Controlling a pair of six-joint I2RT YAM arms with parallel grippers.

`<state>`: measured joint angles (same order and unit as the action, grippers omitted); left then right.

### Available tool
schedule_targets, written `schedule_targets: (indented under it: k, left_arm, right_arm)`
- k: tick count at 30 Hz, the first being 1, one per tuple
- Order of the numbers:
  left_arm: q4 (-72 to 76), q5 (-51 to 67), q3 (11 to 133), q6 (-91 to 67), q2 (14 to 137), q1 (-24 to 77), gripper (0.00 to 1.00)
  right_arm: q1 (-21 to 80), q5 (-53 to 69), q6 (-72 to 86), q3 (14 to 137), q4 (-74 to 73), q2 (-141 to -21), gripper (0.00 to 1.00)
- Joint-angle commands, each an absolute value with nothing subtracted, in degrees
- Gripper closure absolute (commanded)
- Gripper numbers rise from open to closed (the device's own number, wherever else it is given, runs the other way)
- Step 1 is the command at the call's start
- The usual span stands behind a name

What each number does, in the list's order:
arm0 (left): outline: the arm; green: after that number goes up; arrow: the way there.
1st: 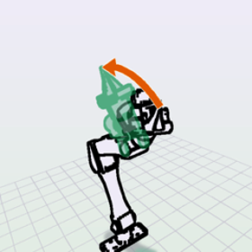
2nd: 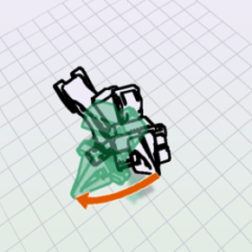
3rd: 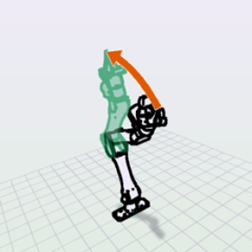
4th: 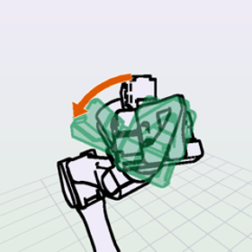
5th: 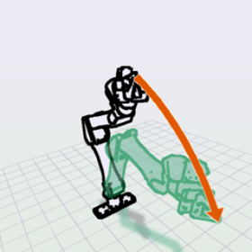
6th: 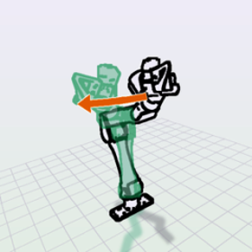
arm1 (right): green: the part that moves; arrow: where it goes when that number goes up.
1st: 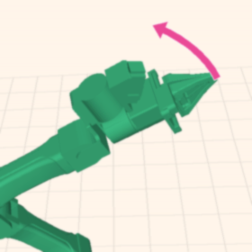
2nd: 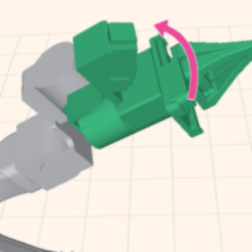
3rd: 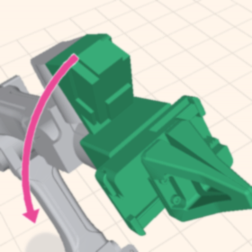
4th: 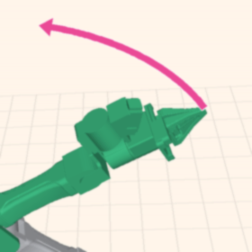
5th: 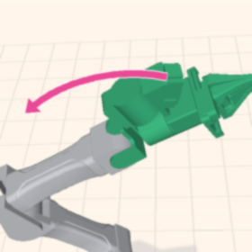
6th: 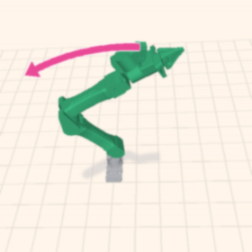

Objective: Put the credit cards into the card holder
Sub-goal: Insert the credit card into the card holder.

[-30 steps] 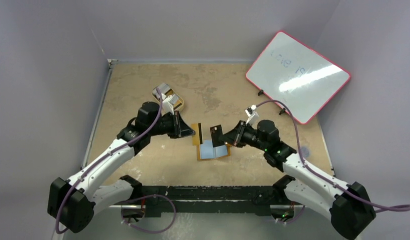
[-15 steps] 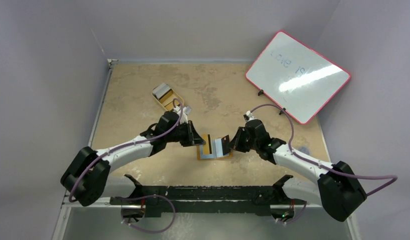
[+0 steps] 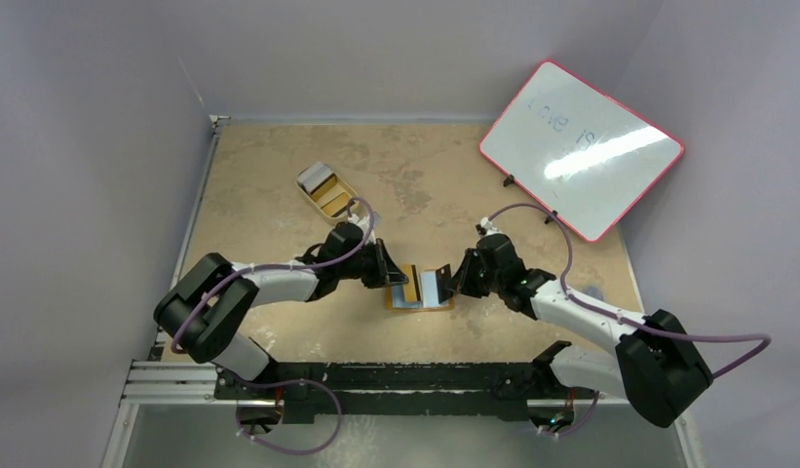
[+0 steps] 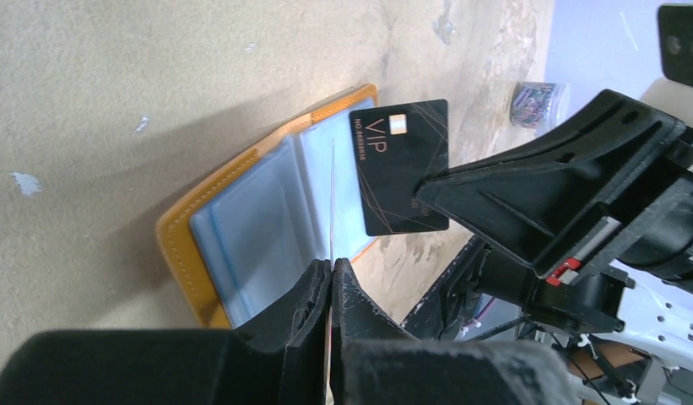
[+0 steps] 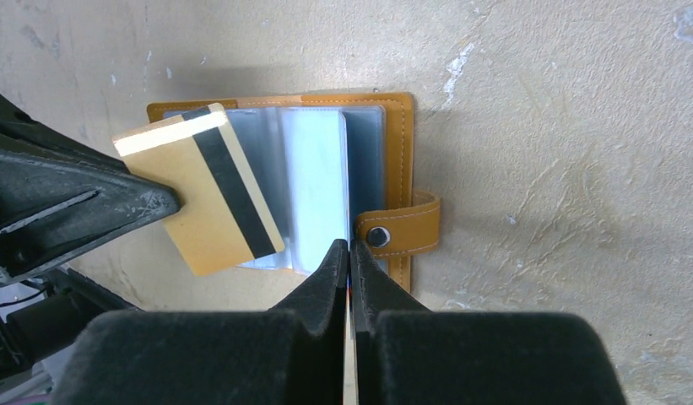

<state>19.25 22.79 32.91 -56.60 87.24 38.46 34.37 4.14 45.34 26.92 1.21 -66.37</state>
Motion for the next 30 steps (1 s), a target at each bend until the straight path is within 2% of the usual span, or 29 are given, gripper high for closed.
schedule_targets:
  k: [1, 14, 30]
  left_arm:
    - [22.0, 21.1, 32.7, -56.3, 89.0, 38.8, 1.00]
    - [25.4, 24.2, 31.7, -55.7, 93.8, 38.8, 1.00]
    - [16.4, 24.6, 38.7, -49.5, 98.0, 38.8, 1.00]
  right_arm:
    - [34.4, 2.1, 44.4, 26.4, 1.5, -65.6, 1.00]
    - [34.4, 2.1, 44.3, 26.0, 2.0, -65.9, 1.00]
    - [34.4, 1.9, 44.1, 26.7, 1.2, -65.1, 1.00]
